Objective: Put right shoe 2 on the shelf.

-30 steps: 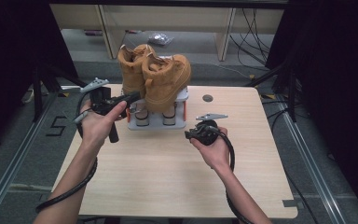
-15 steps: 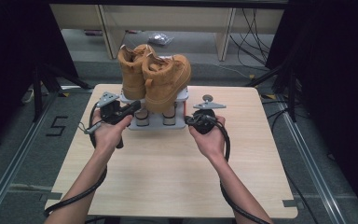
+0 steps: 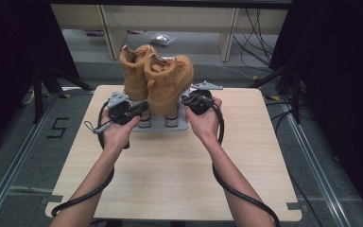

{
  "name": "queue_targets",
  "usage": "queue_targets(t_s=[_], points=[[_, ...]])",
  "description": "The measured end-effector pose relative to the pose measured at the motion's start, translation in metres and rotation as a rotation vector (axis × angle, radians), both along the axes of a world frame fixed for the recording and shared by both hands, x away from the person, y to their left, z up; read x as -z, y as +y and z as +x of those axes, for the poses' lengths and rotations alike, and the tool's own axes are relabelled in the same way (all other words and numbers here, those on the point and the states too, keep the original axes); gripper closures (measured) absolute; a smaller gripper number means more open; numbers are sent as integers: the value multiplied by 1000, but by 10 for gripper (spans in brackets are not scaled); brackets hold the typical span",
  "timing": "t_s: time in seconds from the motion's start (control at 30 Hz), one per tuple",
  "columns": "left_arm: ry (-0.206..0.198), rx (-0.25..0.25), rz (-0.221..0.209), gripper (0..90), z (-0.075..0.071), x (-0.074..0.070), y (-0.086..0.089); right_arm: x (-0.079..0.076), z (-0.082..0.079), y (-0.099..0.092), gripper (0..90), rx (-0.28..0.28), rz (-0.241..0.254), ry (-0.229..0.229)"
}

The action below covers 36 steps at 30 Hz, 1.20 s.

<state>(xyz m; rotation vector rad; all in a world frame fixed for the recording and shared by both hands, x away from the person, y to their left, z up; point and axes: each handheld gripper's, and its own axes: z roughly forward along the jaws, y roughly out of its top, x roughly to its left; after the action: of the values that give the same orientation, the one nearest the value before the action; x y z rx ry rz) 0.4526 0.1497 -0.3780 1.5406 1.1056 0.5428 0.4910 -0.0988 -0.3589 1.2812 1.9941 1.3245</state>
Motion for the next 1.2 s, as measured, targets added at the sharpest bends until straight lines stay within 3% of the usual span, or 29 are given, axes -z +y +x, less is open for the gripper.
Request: queue_targets(t_s=[0.27, 0.53, 1.2], points=[[8, 6, -2, 883, 1, 0, 1, 4, 11, 6, 900, 17, 9, 19], [10, 9, -5, 889, 1, -1, 1, 2, 17, 9, 900, 27, -5, 5], [36, 31, -8, 888, 13, -4, -15, 1, 37, 7, 900, 74, -3, 16]])
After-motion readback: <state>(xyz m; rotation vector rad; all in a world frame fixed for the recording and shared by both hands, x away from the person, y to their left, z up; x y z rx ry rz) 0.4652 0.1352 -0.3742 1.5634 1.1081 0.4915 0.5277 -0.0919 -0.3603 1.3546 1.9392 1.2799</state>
